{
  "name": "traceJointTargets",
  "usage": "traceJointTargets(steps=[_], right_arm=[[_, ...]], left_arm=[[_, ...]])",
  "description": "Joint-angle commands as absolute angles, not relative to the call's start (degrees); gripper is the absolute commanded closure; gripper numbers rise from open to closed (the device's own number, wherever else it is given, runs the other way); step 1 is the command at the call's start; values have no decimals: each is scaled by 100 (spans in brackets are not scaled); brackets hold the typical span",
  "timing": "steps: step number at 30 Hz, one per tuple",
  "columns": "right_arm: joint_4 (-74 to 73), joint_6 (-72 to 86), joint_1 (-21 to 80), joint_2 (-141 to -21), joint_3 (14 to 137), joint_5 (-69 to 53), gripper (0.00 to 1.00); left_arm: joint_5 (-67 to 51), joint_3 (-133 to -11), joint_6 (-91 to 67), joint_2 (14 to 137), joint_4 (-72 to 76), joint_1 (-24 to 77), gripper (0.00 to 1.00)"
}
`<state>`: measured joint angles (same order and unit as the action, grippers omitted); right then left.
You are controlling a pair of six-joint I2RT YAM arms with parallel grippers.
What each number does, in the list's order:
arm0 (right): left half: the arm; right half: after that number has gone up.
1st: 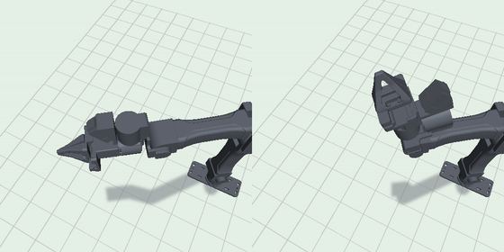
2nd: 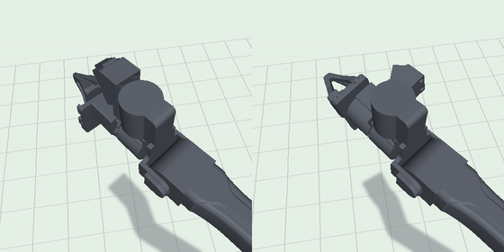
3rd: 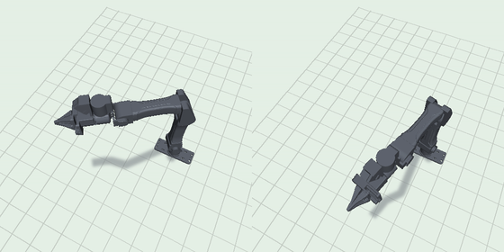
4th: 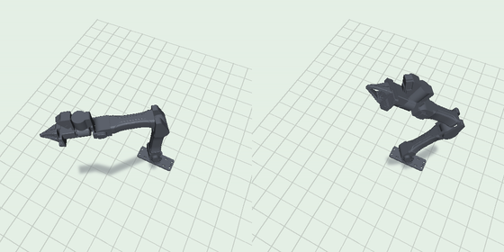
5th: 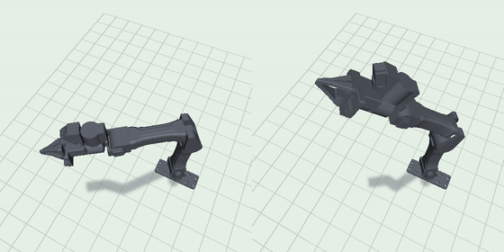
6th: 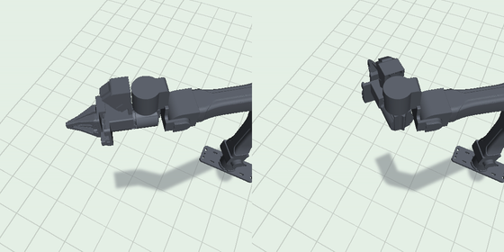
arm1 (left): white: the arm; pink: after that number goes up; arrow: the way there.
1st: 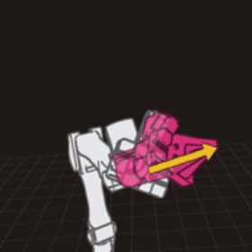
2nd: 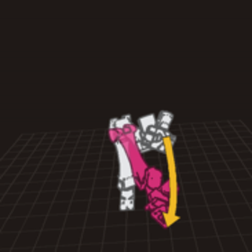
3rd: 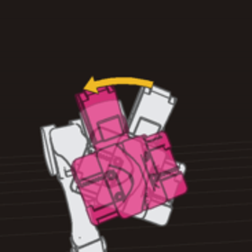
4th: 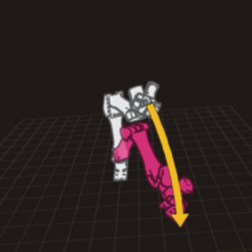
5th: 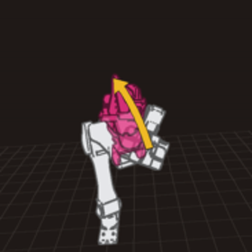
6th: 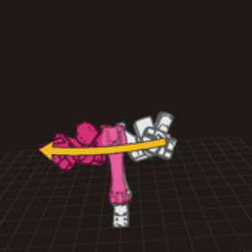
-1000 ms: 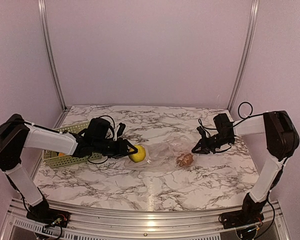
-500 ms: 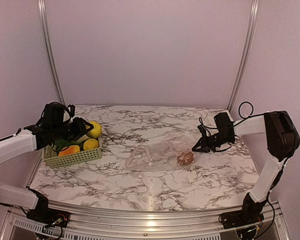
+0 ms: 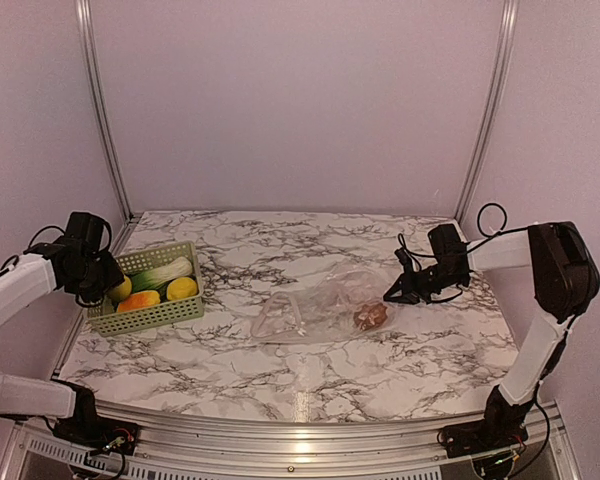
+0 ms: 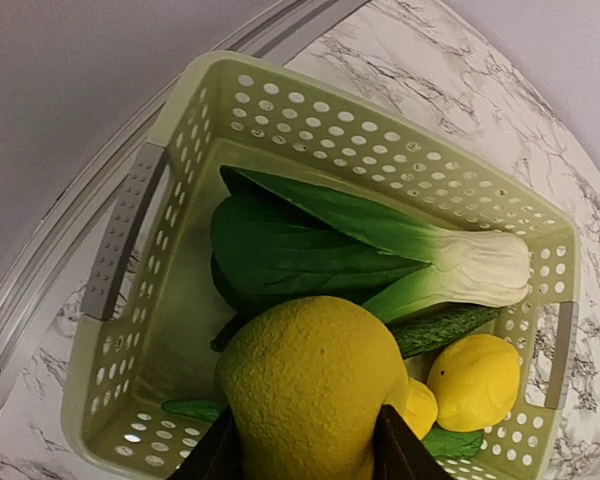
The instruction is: Open the zip-top bag and remove the fake food
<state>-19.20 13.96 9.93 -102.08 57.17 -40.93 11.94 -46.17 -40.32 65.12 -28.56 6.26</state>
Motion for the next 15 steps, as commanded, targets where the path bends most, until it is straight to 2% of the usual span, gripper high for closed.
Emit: traceJointTargets(steps=[1,3,5,9,12,15], right_arm=[[-1858,1436,940,-10200,5964,-4131,100],[-1864,1445,939,-10212,5985,-4166,100],[-1872,1443,940,-10213,5979,-4192,100],[-1930,1409,939,-10239,5993,-4244,100],[-1942,1408,940,-10248,5992,-4284,100],[-1951,1422,941,-10211,5956,-4289,100]], left_arm=[[2510,-4845,-4100,6319,-3906,573,57],[2749,-4861,-4031,6298,-3996,551,47],[2770,-4909,-3871,6337,-3992,528,31],[2330,-5062,-3506,6413,-3721,527,19],[1433,-5078,-3249,6344,-3167,555,18],[-5,-4800,-3130,6227,-2254,762,26]])
